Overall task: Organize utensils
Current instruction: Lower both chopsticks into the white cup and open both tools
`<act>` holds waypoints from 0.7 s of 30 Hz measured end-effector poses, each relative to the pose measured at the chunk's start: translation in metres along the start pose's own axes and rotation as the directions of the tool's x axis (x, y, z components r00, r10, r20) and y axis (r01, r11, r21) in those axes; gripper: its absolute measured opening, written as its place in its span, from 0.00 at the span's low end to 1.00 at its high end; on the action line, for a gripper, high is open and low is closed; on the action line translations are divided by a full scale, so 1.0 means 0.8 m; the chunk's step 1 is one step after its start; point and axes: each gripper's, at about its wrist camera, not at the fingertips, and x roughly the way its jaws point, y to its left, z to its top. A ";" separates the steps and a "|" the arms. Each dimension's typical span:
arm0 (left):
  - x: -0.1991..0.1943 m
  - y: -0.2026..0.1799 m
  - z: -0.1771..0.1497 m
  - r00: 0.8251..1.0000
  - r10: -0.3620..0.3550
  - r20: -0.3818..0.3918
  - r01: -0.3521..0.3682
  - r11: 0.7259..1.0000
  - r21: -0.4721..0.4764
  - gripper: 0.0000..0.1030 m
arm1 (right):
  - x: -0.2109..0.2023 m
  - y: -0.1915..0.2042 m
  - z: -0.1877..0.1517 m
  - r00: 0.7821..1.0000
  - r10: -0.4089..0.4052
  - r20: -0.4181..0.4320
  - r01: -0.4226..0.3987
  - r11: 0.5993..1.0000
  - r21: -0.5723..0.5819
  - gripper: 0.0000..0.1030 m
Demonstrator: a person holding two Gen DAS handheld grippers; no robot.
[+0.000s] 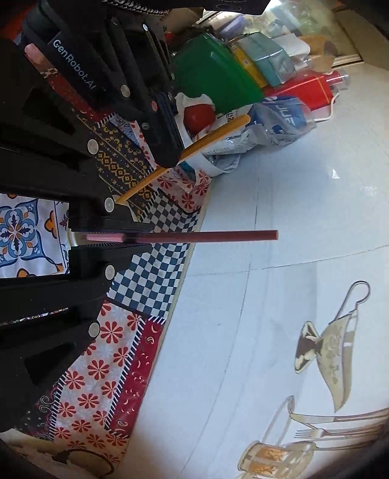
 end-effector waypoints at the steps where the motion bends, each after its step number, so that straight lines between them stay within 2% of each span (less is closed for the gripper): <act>1: 0.005 0.001 -0.001 1.000 0.001 -0.010 -0.001 1.000 0.000 0.04 | 0.004 -0.002 -0.001 1.000 0.003 -0.014 -0.003 1.000 0.002 0.05; 10: 0.027 0.008 -0.003 0.996 0.016 -0.086 -0.015 1.000 0.004 0.04 | 0.029 -0.017 -0.005 0.996 0.004 -0.093 -0.003 1.000 0.010 0.05; 14: 0.027 0.007 -0.003 0.995 0.021 -0.093 -0.019 1.000 0.019 0.14 | 0.031 -0.020 -0.006 0.992 0.004 -0.128 -0.002 1.000 0.015 0.07; 21: 0.007 0.002 -0.006 0.997 0.034 -0.072 -0.032 0.999 0.032 0.31 | 0.006 -0.021 -0.013 0.994 -0.021 -0.108 0.022 1.000 0.000 0.30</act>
